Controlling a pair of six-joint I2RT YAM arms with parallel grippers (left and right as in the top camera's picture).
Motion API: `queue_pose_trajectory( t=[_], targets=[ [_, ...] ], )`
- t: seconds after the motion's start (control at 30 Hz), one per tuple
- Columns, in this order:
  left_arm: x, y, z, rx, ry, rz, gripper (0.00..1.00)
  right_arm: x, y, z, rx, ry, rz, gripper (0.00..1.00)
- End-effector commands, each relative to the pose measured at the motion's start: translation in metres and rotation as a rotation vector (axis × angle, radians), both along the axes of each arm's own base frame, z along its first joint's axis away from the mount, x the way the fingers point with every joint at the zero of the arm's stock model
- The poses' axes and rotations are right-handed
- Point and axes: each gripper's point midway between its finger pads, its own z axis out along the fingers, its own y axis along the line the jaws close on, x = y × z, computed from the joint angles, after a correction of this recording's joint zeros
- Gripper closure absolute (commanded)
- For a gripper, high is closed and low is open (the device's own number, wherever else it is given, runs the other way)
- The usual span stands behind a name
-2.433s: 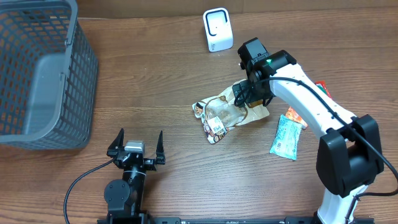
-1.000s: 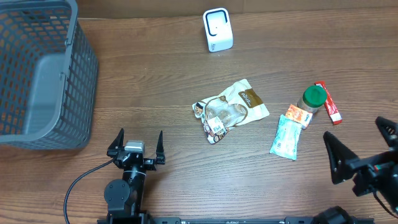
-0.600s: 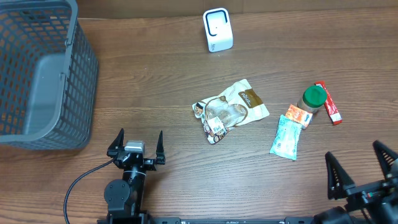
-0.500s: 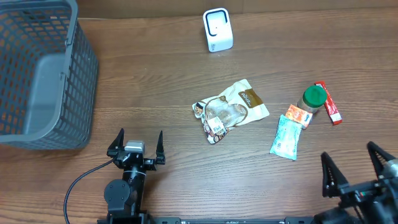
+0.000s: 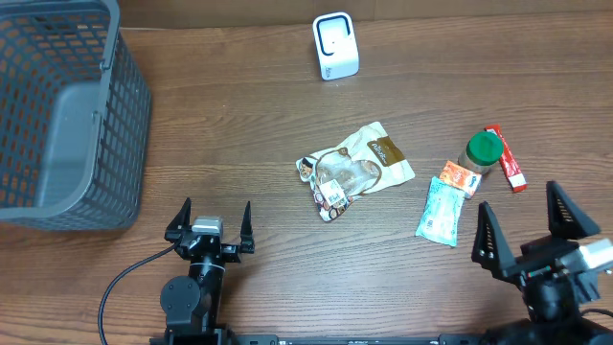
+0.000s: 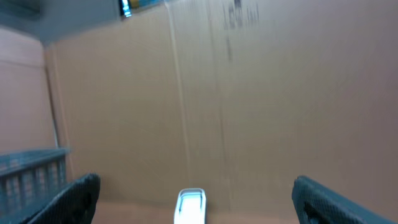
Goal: Scan the item barcode
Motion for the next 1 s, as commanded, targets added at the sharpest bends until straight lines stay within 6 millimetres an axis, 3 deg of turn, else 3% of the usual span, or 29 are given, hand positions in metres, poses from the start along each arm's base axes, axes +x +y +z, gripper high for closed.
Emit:
queue_pose_trajectory(
  t=[0.0,0.23,0.47,0.53,0.73,0.97],
  targets=[
    [0.0,0.001,0.0,0.027,-0.006,0.004,0.01,0.005,0.005,-0.01,-0.007,-0.043,0.024,0.0],
    [0.0,0.001,0.0,0.027,-0.006,0.004,0.0,0.014,0.003,-0.028,-0.021,-0.083,0.008,0.0],
    [0.0,0.001,0.0,0.027,-0.006,0.004,0.0,0.033,-0.001,-0.071,-0.036,0.009,-0.018,0.0],
    [0.0,0.001,0.0,0.027,-0.006,0.004,0.0,0.039,0.0,-0.093,-0.041,0.046,-0.018,0.0],
    [0.0,0.001,0.0,0.027,-0.006,0.004,0.01,0.044,0.0,-0.109,-0.054,0.111,-0.021,0.0],
    [0.0,0.001,0.0,0.027,-0.006,0.004,0.0,0.051,0.0,-0.165,-0.091,0.341,-0.025,0.0]
  ],
)
